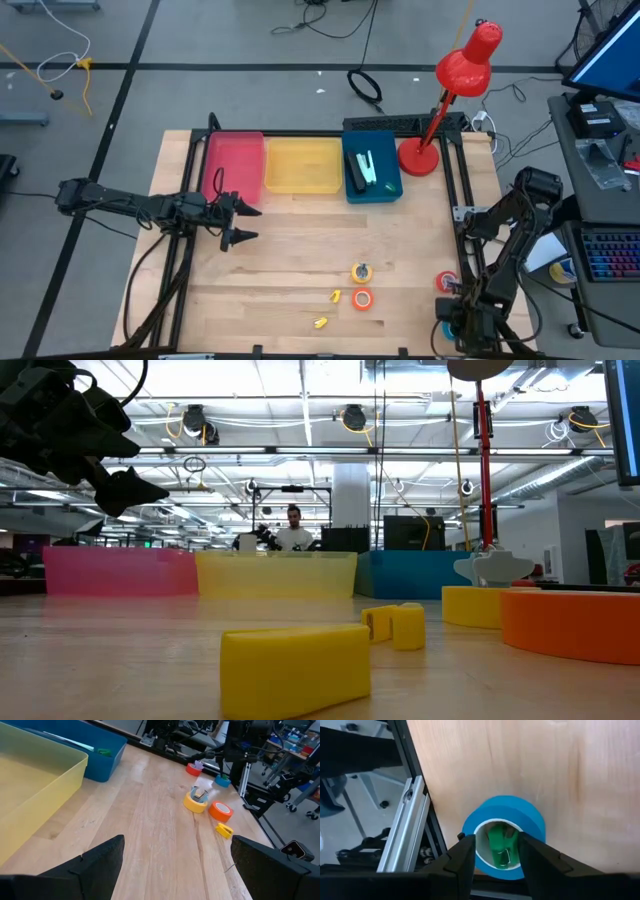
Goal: Pick and place Stapler, Stapler remover, tape
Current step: Put the green small stapler into the blue bin
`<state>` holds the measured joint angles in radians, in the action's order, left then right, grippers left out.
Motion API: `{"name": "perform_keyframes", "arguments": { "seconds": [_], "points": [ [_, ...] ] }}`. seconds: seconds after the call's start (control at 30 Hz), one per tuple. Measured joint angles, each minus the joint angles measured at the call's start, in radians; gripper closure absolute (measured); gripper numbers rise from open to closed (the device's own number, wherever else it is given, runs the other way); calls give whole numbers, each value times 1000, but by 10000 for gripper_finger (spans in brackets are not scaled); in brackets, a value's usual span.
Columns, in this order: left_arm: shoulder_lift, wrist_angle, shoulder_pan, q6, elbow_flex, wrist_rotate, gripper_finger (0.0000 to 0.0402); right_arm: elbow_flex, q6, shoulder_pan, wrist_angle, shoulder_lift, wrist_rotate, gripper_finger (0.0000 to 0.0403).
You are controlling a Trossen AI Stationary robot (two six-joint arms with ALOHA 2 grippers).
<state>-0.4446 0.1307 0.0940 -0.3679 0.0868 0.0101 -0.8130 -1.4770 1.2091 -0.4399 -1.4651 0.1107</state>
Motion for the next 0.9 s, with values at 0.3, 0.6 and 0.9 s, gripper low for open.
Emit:
{"name": "perform_keyframes", "arguments": {
  "seconds": [0.3, 0.6, 0.9],
  "points": [
    [0, 0, 0, -4, 0, 0, 39, 8, 32, 2, -3, -2, 17, 292],
    [0, 0, 0, -4, 0, 0, 39, 10, 67, 4, -2, -4, 25, 338],
    [0, 0, 0, -3, 0, 0, 39, 10, 55, 3, -41, -4, 25, 346]
  ]
}}
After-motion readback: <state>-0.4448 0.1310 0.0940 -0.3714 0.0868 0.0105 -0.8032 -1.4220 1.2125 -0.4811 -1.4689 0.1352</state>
